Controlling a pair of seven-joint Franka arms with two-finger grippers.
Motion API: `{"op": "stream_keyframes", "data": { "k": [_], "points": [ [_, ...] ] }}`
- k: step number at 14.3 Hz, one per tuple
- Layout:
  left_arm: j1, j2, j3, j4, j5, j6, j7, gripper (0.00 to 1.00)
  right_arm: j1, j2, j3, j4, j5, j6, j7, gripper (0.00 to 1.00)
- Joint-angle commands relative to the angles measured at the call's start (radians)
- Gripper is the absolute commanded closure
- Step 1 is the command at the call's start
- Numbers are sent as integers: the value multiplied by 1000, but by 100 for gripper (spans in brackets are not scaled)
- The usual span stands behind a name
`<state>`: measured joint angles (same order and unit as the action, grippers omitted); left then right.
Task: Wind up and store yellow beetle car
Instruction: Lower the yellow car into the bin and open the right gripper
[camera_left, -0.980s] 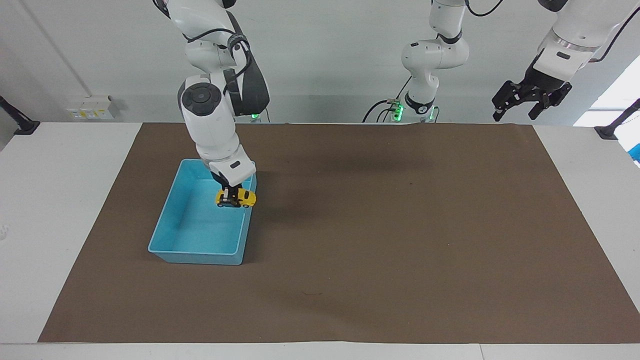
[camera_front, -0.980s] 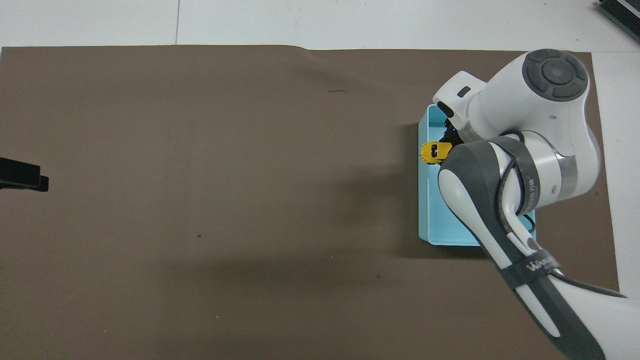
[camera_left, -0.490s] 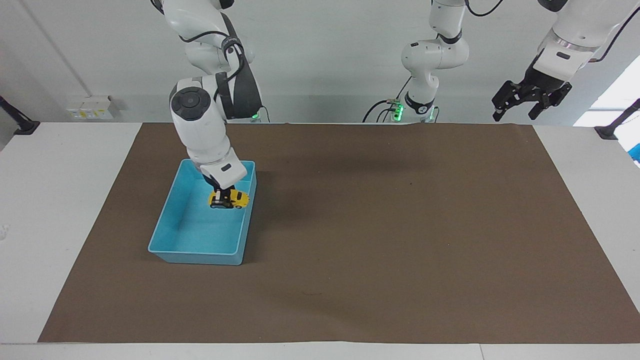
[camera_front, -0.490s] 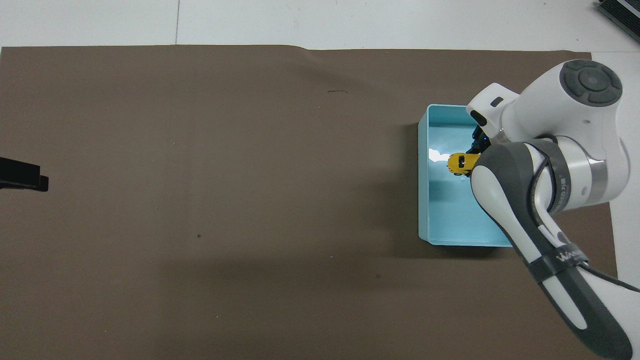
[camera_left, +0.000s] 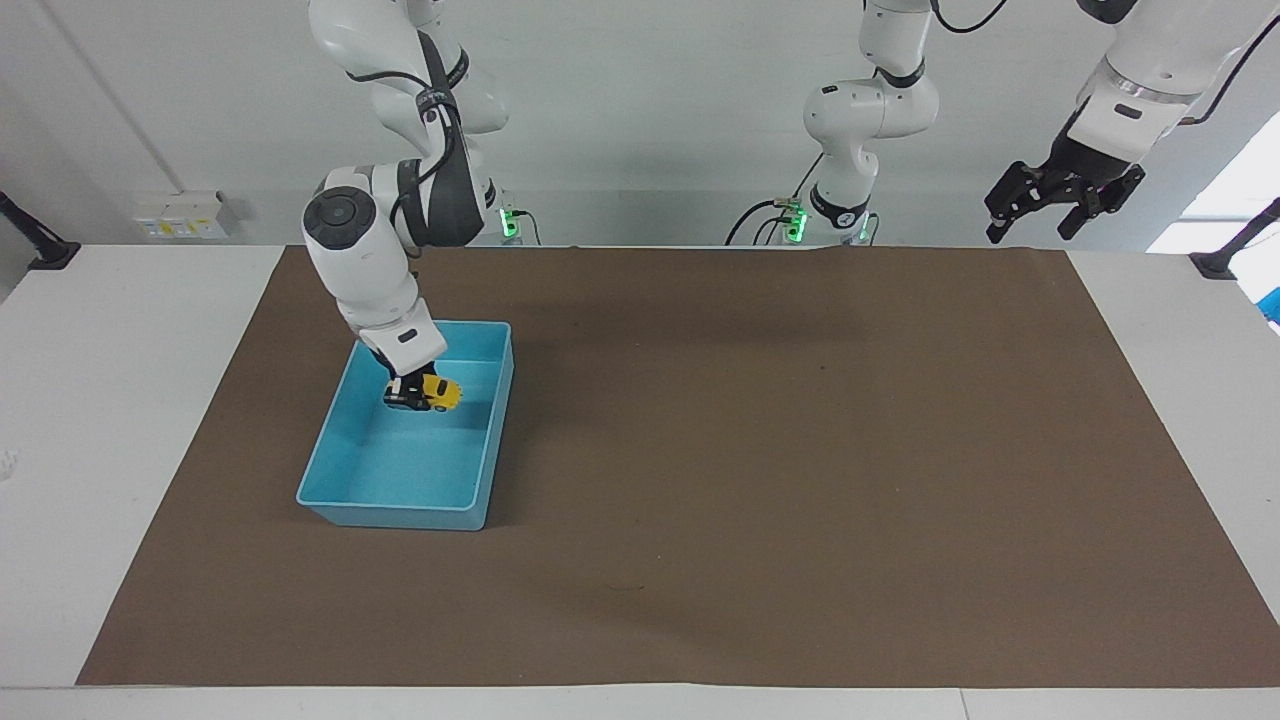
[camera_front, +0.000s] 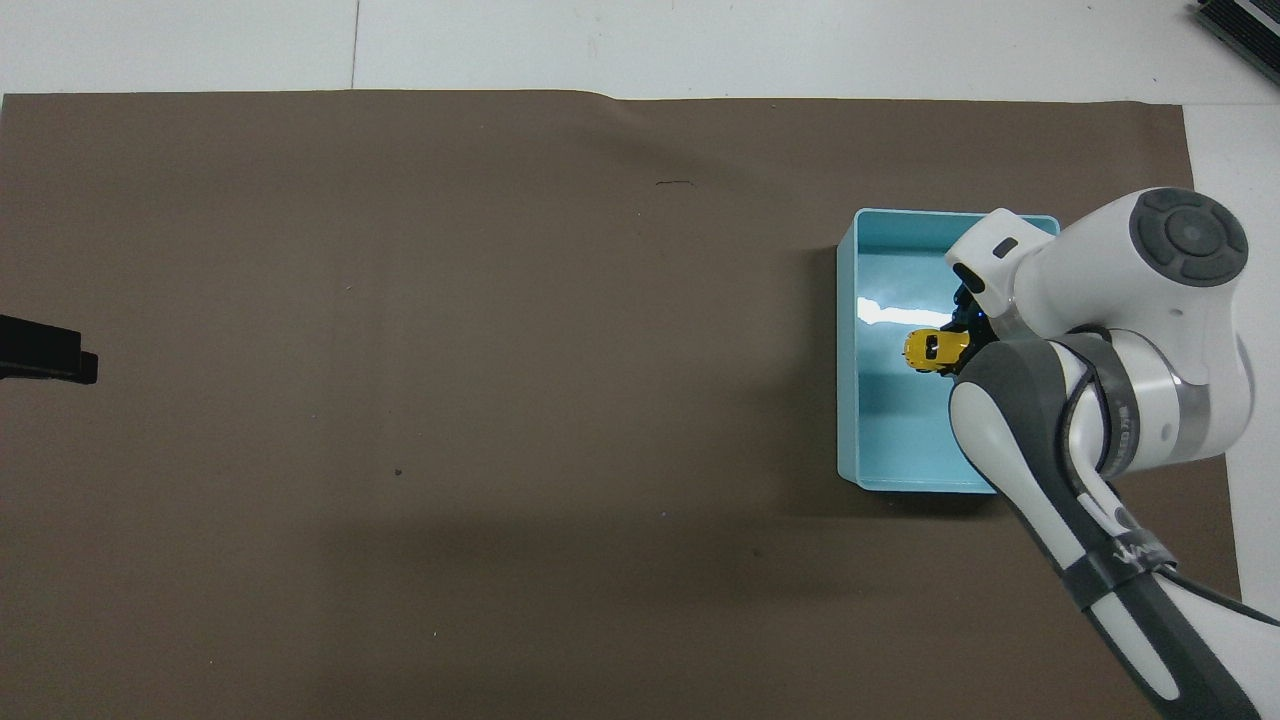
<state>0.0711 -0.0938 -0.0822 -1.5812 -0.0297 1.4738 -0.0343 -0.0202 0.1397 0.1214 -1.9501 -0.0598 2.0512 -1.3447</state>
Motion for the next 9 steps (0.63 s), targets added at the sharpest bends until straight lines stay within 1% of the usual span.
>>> {"op": "stream_keyframes", "data": {
  "k": [1, 9],
  "points": [
    [16, -4, -8, 12, -13, -23, 11, 0, -26, -34, 9, -94, 3, 88, -34, 100],
    [16, -4, -8, 12, -13, -23, 11, 0, -32, 12, 7, -145, -3, 197, -54, 100]
  ]
}}
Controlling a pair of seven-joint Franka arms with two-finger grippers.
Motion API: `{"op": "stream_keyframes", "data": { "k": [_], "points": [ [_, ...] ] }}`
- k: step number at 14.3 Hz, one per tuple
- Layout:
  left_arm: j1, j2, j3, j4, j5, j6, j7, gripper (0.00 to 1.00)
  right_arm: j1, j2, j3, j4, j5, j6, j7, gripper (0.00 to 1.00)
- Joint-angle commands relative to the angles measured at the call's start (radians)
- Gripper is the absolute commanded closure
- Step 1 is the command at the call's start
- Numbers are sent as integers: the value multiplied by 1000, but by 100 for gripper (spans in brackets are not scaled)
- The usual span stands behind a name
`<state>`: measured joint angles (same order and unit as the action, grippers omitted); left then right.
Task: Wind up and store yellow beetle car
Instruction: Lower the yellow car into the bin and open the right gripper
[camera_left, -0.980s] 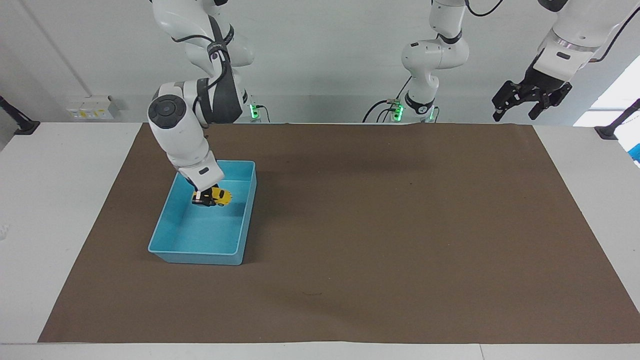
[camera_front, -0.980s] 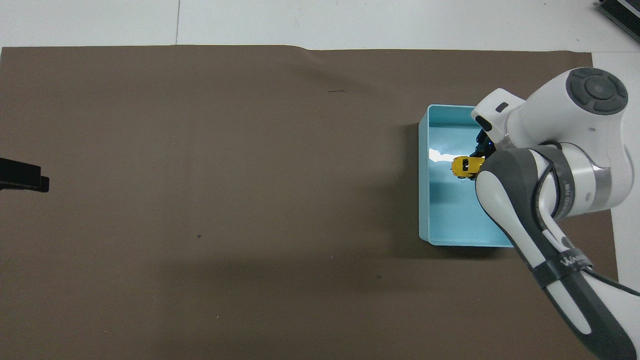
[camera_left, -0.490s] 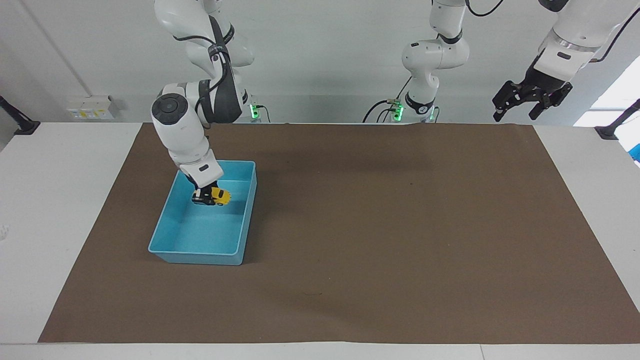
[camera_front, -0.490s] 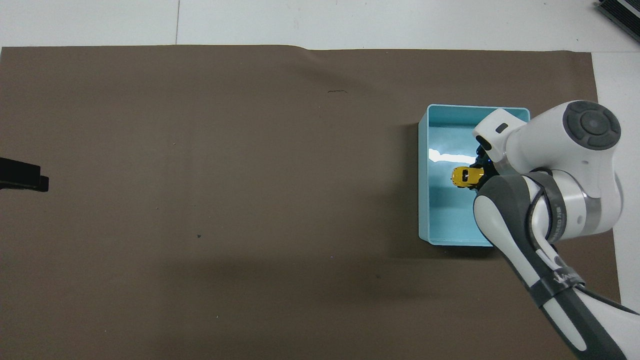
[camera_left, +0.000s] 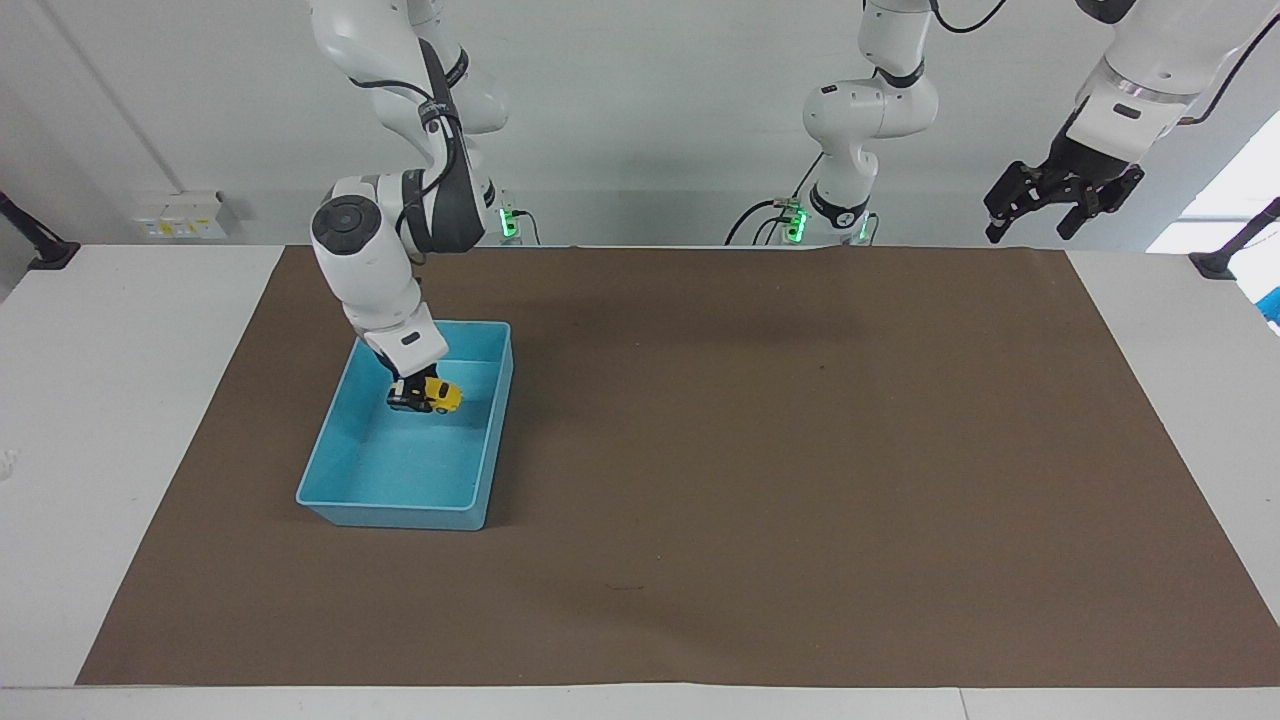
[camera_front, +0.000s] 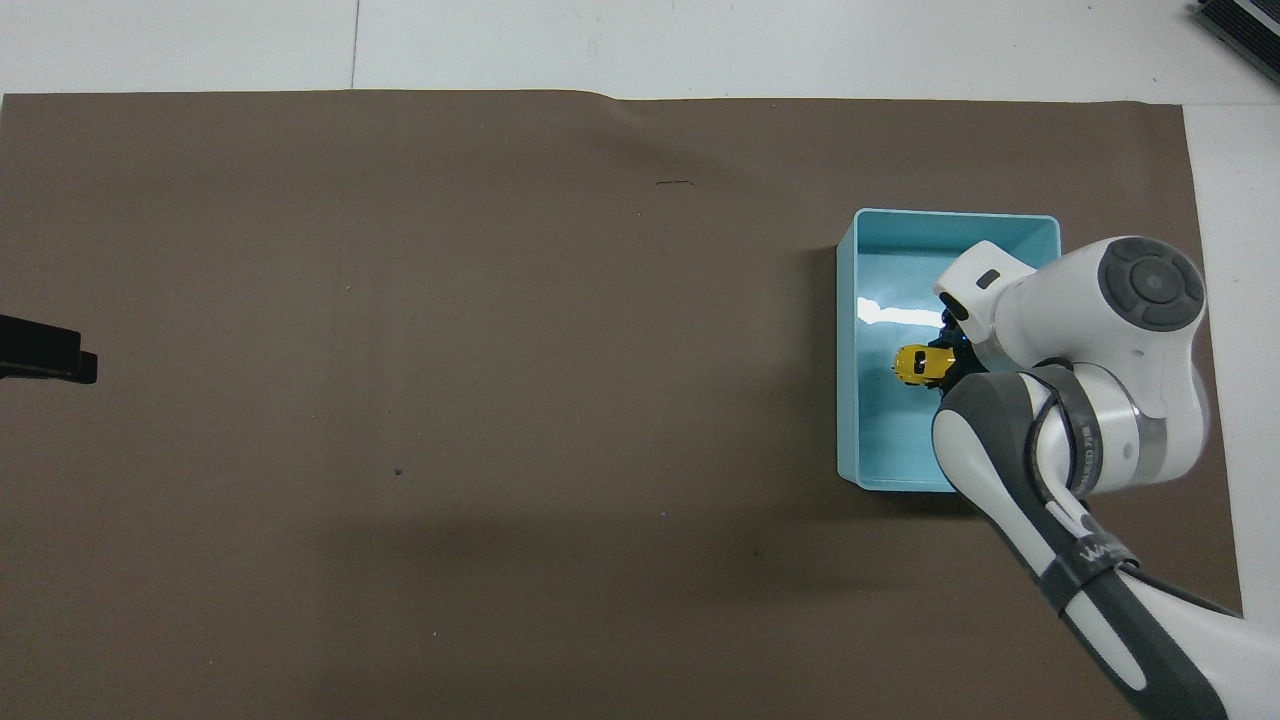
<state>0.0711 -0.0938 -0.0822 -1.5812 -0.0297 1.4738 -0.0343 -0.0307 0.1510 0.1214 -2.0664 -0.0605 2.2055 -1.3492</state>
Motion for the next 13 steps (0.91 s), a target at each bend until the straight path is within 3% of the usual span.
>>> {"op": "stream_keyframes", "data": {
  "k": [1, 13],
  "points": [
    [16, -4, -8, 12, -13, -23, 11, 0, -34, 10, 7, -41, -2, 71, -60, 100],
    [16, -4, -8, 12, -13, -23, 11, 0, -43, 64, 9, -58, -7, 137, -70, 100]
  ]
}}
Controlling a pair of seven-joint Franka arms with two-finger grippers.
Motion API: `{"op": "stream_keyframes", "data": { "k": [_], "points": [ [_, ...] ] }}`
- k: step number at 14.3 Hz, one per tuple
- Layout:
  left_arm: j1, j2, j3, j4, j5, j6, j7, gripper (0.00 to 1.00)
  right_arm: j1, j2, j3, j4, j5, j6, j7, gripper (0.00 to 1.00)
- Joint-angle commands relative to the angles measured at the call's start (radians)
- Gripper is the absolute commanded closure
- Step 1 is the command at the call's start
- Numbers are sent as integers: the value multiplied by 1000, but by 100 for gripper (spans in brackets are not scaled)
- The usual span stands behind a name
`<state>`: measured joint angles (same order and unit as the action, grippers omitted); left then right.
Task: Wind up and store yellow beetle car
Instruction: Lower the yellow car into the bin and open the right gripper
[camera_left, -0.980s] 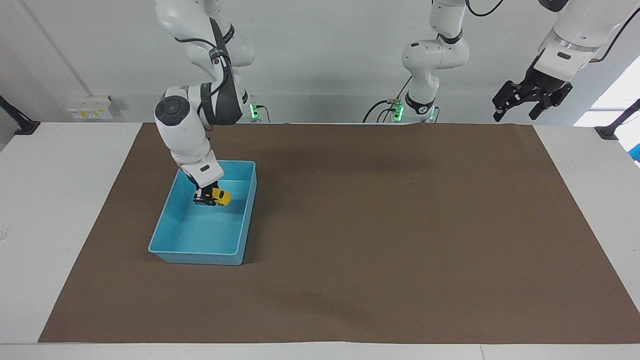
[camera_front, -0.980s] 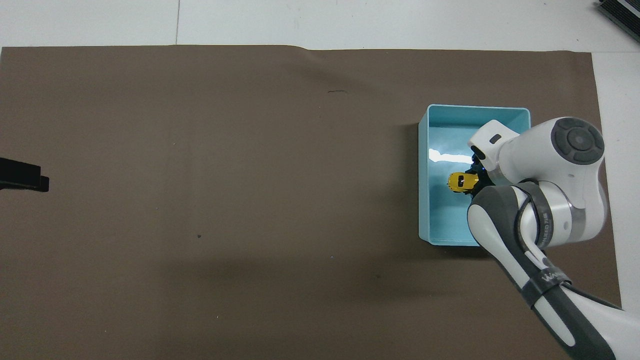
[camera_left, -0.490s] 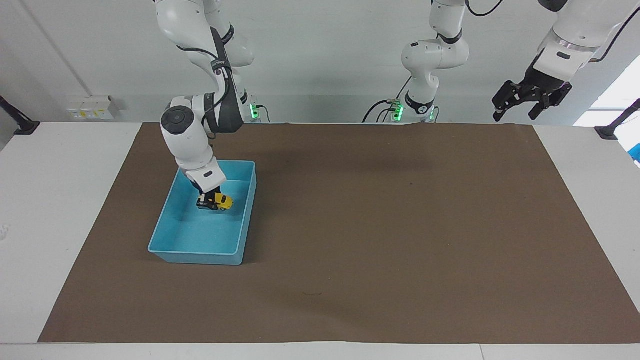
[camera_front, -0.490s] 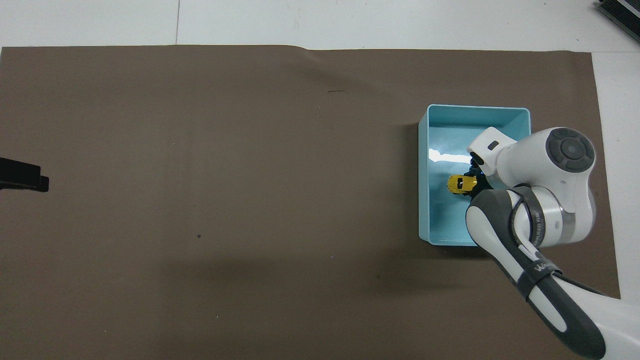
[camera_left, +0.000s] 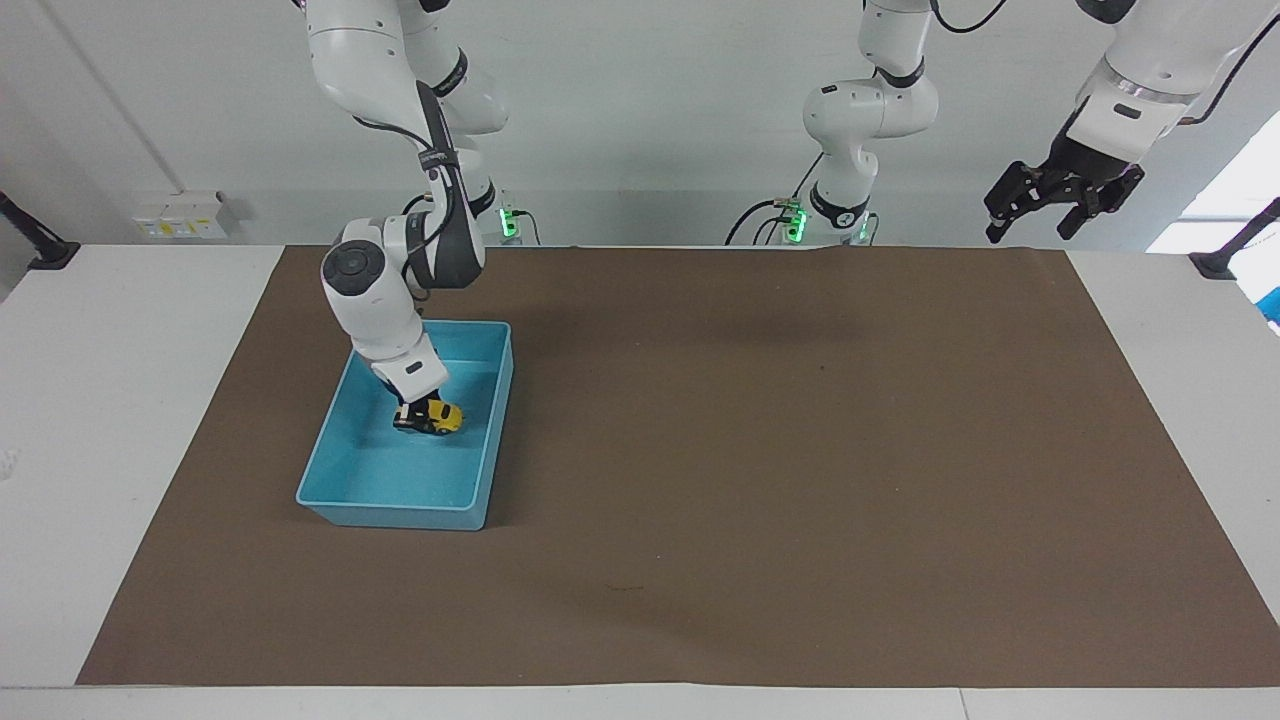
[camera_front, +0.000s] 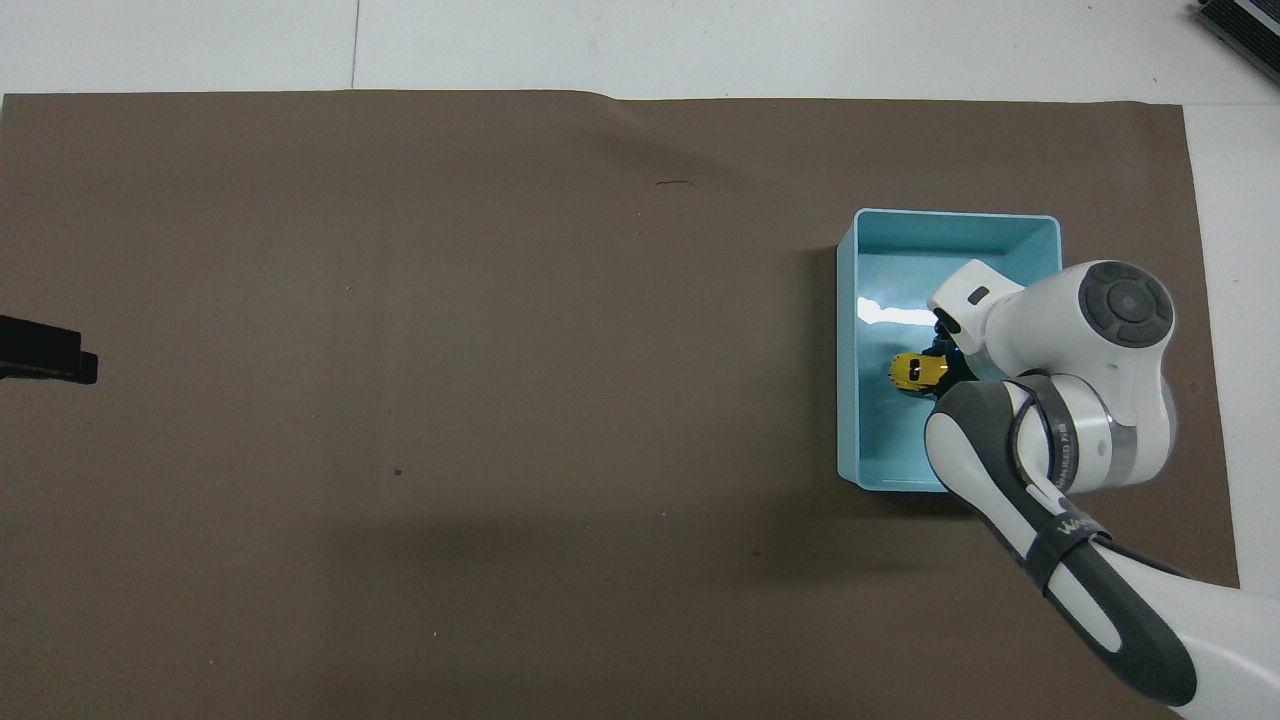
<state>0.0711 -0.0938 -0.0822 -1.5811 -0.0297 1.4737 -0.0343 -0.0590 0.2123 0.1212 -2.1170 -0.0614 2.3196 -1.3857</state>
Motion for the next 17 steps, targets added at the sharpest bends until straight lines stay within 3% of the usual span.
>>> {"op": "stream_keyframes", "data": {
  "k": [1, 2, 3, 4, 7, 8, 13, 17],
  "points": [
    [16, -4, -8, 12, -13, -23, 11, 0, -15, 2, 8, -6, -6, 23, -32, 100],
    [16, -4, -8, 12, -13, -23, 11, 0, -13, 2, 9, -8, -6, 21, -30, 95],
    [16, -4, -8, 12, -13, -23, 11, 0, -10, 2, 9, -8, -6, 21, -27, 70],
    [16, -4, -8, 12, -13, -21, 11, 0, -4, 2, 9, -5, -6, 20, -23, 31],
    [16, -4, -8, 12, -13, -23, 11, 0, -2, 4, 9, -1, -6, 18, -21, 6],
    [16, -4, -8, 12, -13, -23, 11, 0, -2, 4, 9, 2, -6, 14, -21, 0],
    [16, -4, -8, 12, -13, -23, 11, 0, -13, 16, 9, 32, -6, 0, -18, 0],
    [16, -4, -8, 12, -13, -23, 11, 0, -12, 9, 9, 106, -5, -86, -18, 0]
  ]
}}
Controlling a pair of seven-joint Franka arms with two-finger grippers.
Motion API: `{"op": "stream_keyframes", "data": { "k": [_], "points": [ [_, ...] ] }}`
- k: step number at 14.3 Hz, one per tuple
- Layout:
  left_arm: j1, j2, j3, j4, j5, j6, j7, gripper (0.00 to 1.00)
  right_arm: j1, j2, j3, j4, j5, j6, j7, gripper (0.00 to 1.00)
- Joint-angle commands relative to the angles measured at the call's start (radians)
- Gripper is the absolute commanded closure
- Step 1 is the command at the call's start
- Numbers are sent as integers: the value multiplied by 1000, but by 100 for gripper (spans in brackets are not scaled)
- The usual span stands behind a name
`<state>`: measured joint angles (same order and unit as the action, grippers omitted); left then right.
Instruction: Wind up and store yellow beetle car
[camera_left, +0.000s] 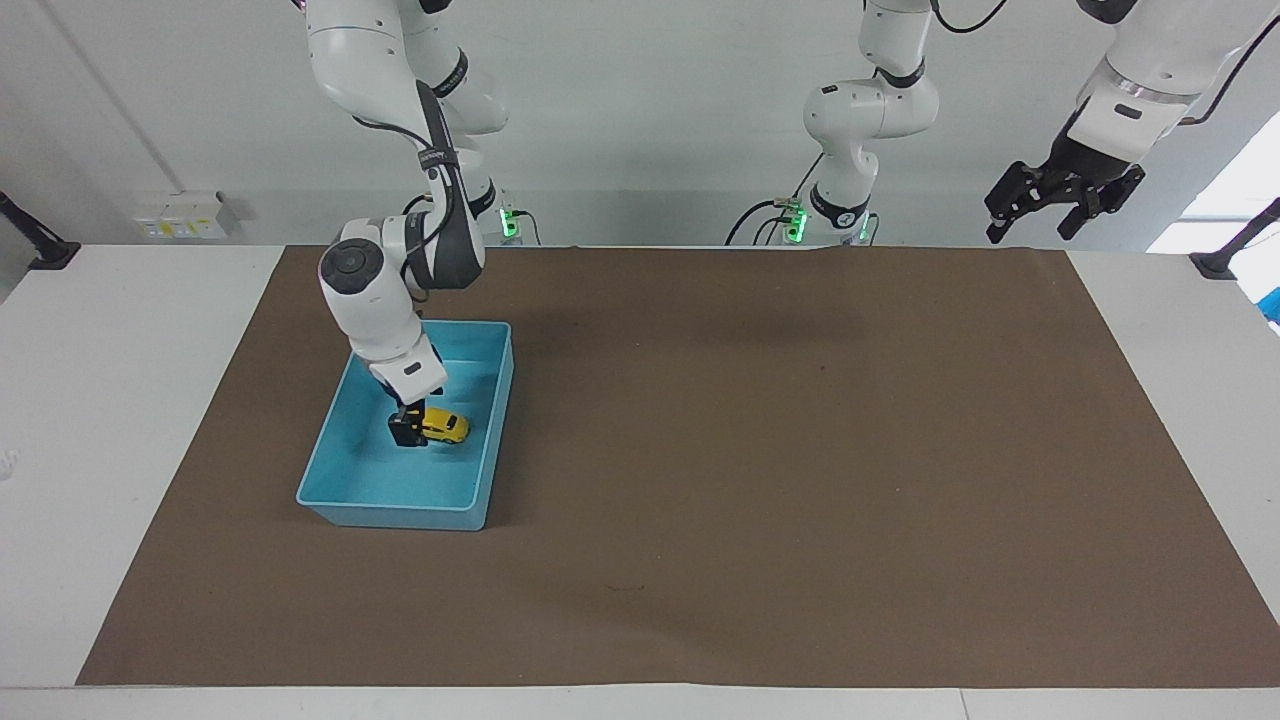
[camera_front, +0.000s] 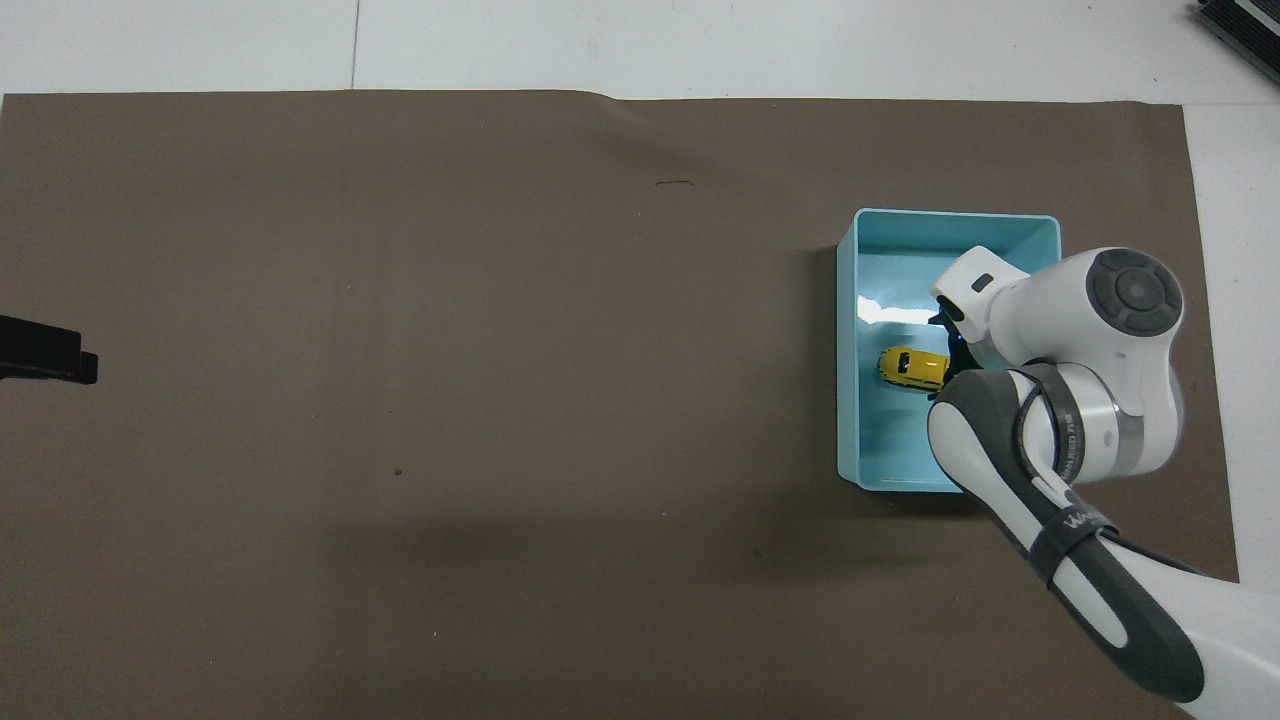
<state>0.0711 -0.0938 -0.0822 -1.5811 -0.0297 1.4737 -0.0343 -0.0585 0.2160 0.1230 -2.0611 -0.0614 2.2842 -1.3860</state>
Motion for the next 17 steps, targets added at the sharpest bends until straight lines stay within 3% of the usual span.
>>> {"op": "stream_keyframes", "data": {
  "k": [1, 17],
  "points": [
    [16, -4, -8, 12, -13, -23, 11, 0, -12, 2, 7, 61, 0, -63, -18, 0],
    [16, -4, -8, 12, -13, -23, 11, 0, -15, -59, 0, 265, 25, -250, -2, 0]
  ]
}}
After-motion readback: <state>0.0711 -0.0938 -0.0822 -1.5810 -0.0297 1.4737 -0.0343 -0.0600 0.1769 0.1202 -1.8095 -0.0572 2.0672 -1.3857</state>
